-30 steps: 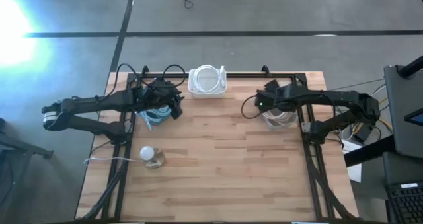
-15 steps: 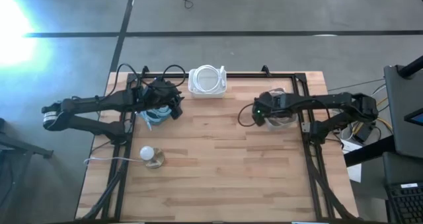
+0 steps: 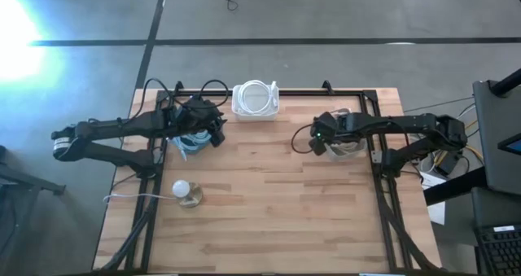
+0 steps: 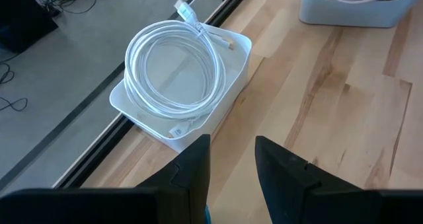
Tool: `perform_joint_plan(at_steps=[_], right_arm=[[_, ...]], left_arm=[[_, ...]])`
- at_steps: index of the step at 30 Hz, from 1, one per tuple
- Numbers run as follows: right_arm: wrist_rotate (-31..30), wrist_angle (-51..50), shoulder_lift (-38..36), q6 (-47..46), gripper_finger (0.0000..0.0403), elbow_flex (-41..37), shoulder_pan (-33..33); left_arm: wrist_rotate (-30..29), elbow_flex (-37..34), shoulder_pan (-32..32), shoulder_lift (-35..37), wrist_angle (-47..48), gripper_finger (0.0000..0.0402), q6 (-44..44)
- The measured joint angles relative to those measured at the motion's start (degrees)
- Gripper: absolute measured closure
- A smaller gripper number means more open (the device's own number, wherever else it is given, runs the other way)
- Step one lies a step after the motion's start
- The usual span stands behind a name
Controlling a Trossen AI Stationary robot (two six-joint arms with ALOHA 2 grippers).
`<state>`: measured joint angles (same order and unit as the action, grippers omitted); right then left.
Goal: Sort HDMI cables
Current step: Put the brown hdmi cable into the gray bin
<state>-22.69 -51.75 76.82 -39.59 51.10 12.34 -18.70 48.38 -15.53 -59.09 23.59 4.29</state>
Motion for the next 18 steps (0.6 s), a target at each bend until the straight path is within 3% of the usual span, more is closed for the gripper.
perform_joint_plan(at_steps=[8, 18], right_arm=[[9.2, -0.7, -0.2, 1.2, 0.0382, 0.9, -0.1], [9.7, -4.4, -0.2, 6.4, 0.0319, 0.9, -0.1]], left_arm=[[0.0, 0.0, 0.0, 0.0, 0.0, 0.0278, 0.2], [0.0, 0.0, 0.0, 0.0, 0.1, 0.0278, 0.2]])
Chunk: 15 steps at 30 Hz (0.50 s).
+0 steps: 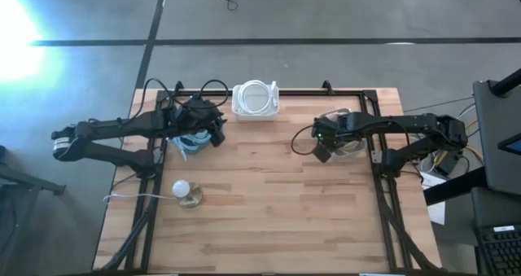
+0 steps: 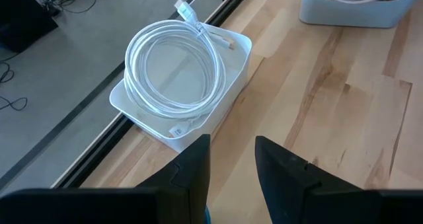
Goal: Sort HDMI cables
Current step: Put the brown hdmi cable into the gray bin
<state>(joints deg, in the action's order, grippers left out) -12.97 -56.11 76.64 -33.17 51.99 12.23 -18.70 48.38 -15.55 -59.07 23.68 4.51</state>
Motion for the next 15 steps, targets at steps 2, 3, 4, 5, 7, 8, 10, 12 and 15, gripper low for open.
perform_joint_plan(at_steps=[2, 3, 4, 5, 7, 8, 10, 12, 15], right_arm=[[0.0, -0.7, 0.0, 0.0, 0.0307, -0.1, 0.0], [0.0, -0.7, 0.0, 0.1, 0.0301, -0.2, 0.0], [0.0, -0.6, 0.0, 0.2, 0.0295, -0.4, 0.0], [0.0, -0.6, 0.0, 0.2, 0.0290, -0.7, 0.0], [0.0, -0.6, 0.0, 0.2, 0.0282, -1.3, 0.0], [0.0, -0.5, 0.0, 0.2, 0.0278, -1.7, 0.0], [0.6, -0.6, 0.0, 0.2, 0.0273, -2.4, 0.0], [0.6, -0.5, 0.0, 0.2, 0.0270, -3.0, 0.0], [-0.9, -0.6, 0.0, 0.2, 0.0270, -3.8, 0.0]], left_arm=[[0.0, 0.0, 0.0, 0.0, 0.0, 0.0278, 0.0], [0.0, 0.0, 0.0, 0.0, 0.0, 0.0278, 0.0], [0.0, 0.0, 0.0, 0.0, 0.0, 0.0278, 0.0], [0.0, 0.0, 0.0, 0.0, 0.0, 0.0278, 0.0], [0.0, 0.0, 0.0, 0.0, 0.0, 0.0278, 0.0], [0.0, 0.0, 0.0, 0.0, 0.0, 0.0278, 0.0], [0.0, 0.0, 0.0, 0.0, 0.0, 0.0278, 0.0], [0.0, 0.0, 0.0, 0.0, 0.0, 0.0278, 0.0], [0.0, 0.0, 0.0, 0.0, 0.0, 0.0278, 0.0]])
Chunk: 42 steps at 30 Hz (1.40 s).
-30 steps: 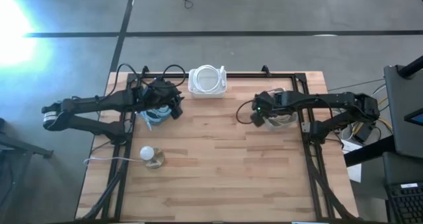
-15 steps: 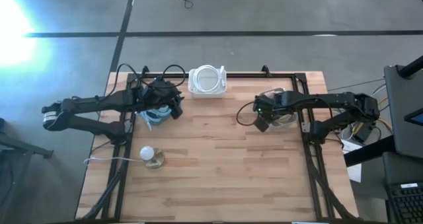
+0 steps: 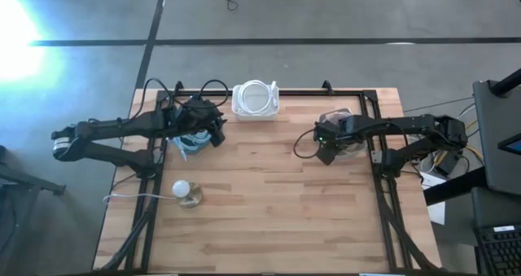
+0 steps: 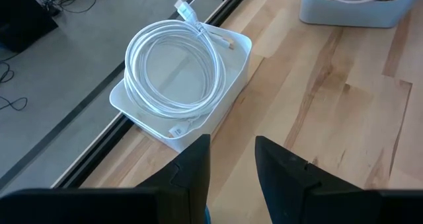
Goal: Sort HDMI cables
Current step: Put the brown hdmi cable into the gray bin
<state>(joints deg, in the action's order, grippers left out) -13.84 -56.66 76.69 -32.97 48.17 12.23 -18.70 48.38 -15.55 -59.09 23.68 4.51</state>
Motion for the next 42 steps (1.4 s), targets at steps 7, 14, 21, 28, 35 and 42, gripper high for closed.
perform_joint_plan(at_steps=[7, 14, 21, 28, 35, 42], right_arm=[[-2.8, 0.0, 0.0, 0.2, 0.0330, -0.4, 0.0], [-2.8, -0.2, -0.1, -0.2, 0.0385, -0.4, 0.0], [0.4, -0.3, -0.1, -1.9, 0.0381, -0.5, 0.1], [0.8, -0.4, -0.1, 0.7, 0.0333, -0.5, 0.0], [0.5, -3.9, -0.1, 0.9, 0.0288, 1.5, 0.0], [0.1, -4.9, -0.1, 0.3, 0.0280, 6.8, 0.0]], left_arm=[[0.0, 0.0, 0.0, 0.0, 0.0, 0.0278, 0.0], [0.0, 0.0, 0.0, 0.0, 0.0, 0.0278, 0.0], [0.0, 0.0, 0.0, 0.0, 0.0, 0.0278, 0.0], [0.0, 0.0, 0.0, 0.0, 0.0, 0.0278, 0.0], [0.0, 0.0, 0.0, 0.0, 0.0, 0.0278, 0.0], [0.0, 0.0, 0.0, 0.0, 0.0, 0.0278, 0.0]])
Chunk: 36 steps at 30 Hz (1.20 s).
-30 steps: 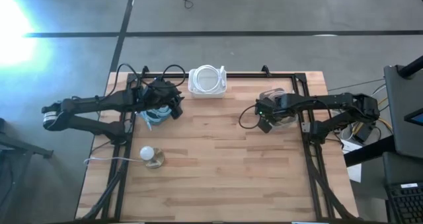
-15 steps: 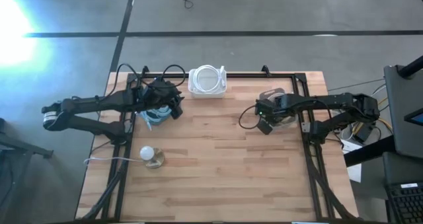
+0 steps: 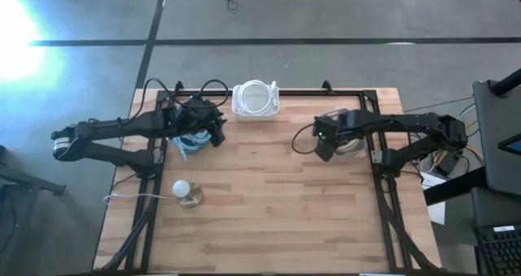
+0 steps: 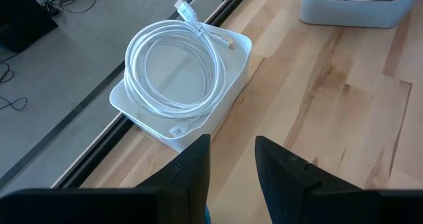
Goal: Sort HDMI cables
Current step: Put the brown hdmi cable into the gray bin
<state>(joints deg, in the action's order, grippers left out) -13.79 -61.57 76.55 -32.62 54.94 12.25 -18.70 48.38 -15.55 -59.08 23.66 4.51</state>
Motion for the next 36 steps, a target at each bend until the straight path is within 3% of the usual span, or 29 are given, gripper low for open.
perform_joint_plan(at_steps=[7, 17, 21, 26, 36], right_arm=[[-3.3, 1.5, 0.0, 0.7, 0.0306, -0.1, 0.0], [0.5, 7.5, 0.0, 0.0, 0.0389, -4.0, 0.0], [1.0, 7.6, 0.0, -0.2, 0.0394, -3.3, -0.1], [6.7, 8.2, 0.0, -0.5, 0.0394, -4.4, -0.9], [-0.3, 6.1, 0.0, -4.4, 0.0394, -7.3, -1.0]], left_arm=[[0.0, 0.0, 0.0, 0.0, 0.0, 0.0278, 0.0], [0.0, 0.0, 0.0, 0.0, 0.0, 0.0278, 0.0], [0.0, 0.0, 0.0, 0.0, 0.0, 0.0278, 0.0], [0.0, -0.3, 0.0, 0.0, -0.1, 0.0278, 0.1], [0.0, -2.3, 0.0, 0.0, -0.3, 0.0278, 0.2]])
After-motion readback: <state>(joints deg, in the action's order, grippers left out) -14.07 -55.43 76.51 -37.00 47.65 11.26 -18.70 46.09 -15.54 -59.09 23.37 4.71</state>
